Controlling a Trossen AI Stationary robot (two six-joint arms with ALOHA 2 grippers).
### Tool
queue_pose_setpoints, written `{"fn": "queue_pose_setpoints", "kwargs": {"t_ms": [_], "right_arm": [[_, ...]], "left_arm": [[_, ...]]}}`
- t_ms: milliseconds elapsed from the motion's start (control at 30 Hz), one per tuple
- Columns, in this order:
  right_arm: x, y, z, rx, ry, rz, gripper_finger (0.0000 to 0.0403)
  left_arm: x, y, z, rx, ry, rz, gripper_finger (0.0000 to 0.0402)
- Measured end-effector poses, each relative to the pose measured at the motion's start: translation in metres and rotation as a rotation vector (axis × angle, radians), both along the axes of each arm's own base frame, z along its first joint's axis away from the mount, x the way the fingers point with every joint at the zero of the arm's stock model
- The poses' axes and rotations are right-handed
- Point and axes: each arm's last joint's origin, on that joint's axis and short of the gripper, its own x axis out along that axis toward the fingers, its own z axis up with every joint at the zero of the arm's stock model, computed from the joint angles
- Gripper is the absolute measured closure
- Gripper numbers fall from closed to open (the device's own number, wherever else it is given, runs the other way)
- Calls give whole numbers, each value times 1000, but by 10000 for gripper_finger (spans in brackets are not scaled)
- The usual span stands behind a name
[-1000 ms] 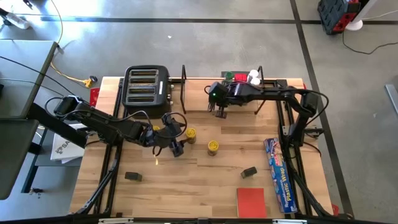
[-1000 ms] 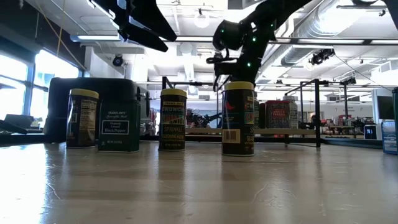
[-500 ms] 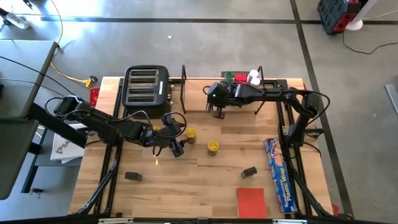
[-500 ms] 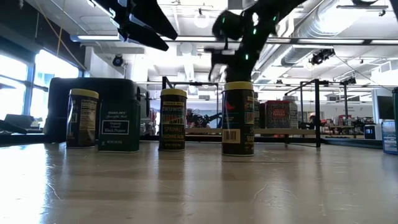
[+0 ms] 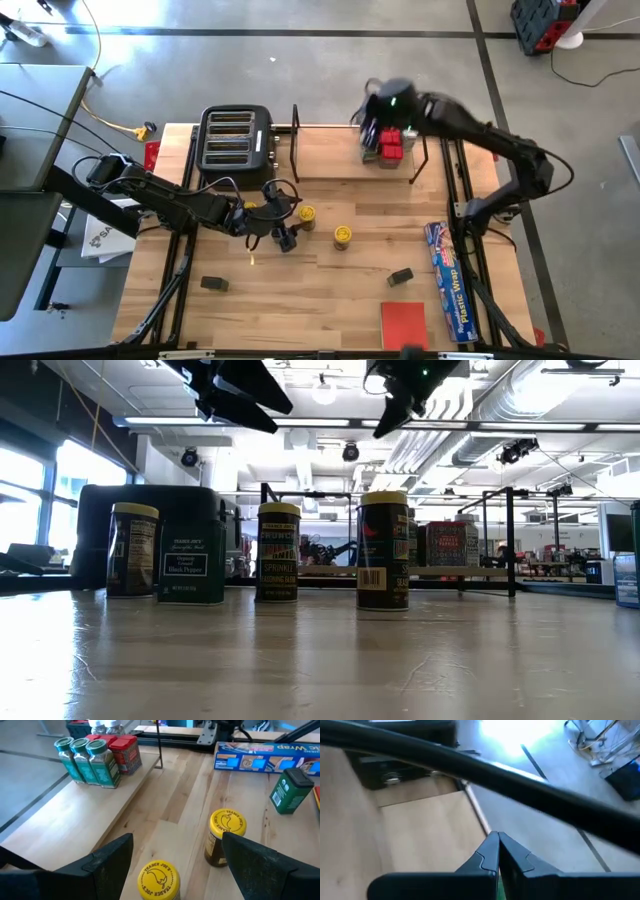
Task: Shelf spices
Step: Put the top left black seasoning can on the shelf
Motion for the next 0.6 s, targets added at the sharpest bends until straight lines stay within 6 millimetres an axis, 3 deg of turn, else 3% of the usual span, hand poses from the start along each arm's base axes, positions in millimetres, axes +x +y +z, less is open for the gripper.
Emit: {"fn": "queue_pose_setpoints", "kwargs": {"t_ms": [167, 300, 433, 600], "right_arm": [[-8, -56, -7, 66, 64, -31, 403], [-8, -71, -13, 74, 54, 34, 403], [-8, -44, -7, 106, 1, 179, 403], [-17, 31, -11, 104, -82, 411, 403]], "left_arm": [[0, 0, 0, 0, 0, 5, 100], [-4, 1, 0, -21, 20, 17, 100], [-19, 1, 4, -42, 59, 23, 100], [-43, -7, 15, -30, 115, -72, 103]]}}
